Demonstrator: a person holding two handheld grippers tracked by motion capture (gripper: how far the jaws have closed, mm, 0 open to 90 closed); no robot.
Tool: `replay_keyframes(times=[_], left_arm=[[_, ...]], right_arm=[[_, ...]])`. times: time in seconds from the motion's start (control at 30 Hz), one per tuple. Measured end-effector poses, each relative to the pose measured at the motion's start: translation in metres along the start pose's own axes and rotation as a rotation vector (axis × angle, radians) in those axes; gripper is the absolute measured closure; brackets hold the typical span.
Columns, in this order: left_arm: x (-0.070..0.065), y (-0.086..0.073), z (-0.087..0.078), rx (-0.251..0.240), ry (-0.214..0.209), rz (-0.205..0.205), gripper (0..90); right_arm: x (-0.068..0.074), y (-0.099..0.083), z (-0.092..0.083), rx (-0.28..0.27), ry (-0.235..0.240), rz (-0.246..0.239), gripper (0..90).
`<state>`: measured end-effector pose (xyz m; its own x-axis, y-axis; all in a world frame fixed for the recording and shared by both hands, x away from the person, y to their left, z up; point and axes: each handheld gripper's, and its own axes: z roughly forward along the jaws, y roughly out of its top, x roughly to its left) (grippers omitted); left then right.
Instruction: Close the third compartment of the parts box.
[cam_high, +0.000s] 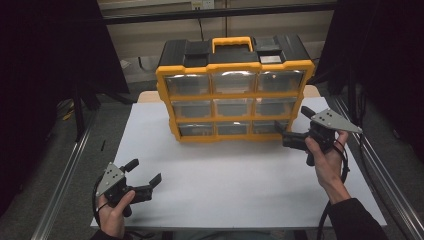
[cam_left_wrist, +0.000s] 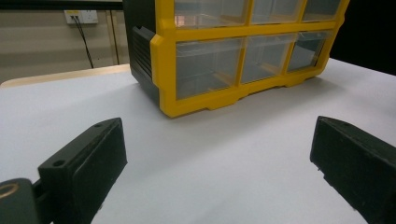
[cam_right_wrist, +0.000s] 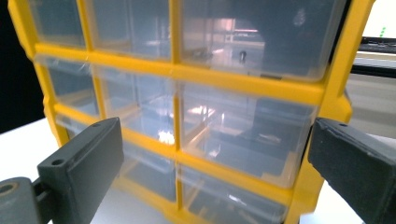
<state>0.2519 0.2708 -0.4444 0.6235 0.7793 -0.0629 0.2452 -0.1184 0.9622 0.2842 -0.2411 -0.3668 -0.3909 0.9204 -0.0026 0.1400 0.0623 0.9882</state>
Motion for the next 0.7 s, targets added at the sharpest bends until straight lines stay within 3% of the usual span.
replay_keyframes(times=[0.27, 0.43, 0.7], left_arm=[[0.0, 0.0, -0.001, 0.004, 0.0, 0.017, 3.5], [-0.001, 0.0, 0.0, -0.008, -0.005, 0.001, 3.5], [-0.001, -0.001, 0.0, -0.009, 0.0, 0.006, 3.5]], right_arm=[[0.004, -0.02, -0.013, 0.034, -0.006, -0.009, 1.4], [0.005, -0.028, -0.024, 0.027, -0.006, 0.007, 1.5], [0.001, -0.047, -0.041, 0.05, -0.004, -0.019, 1.5]])
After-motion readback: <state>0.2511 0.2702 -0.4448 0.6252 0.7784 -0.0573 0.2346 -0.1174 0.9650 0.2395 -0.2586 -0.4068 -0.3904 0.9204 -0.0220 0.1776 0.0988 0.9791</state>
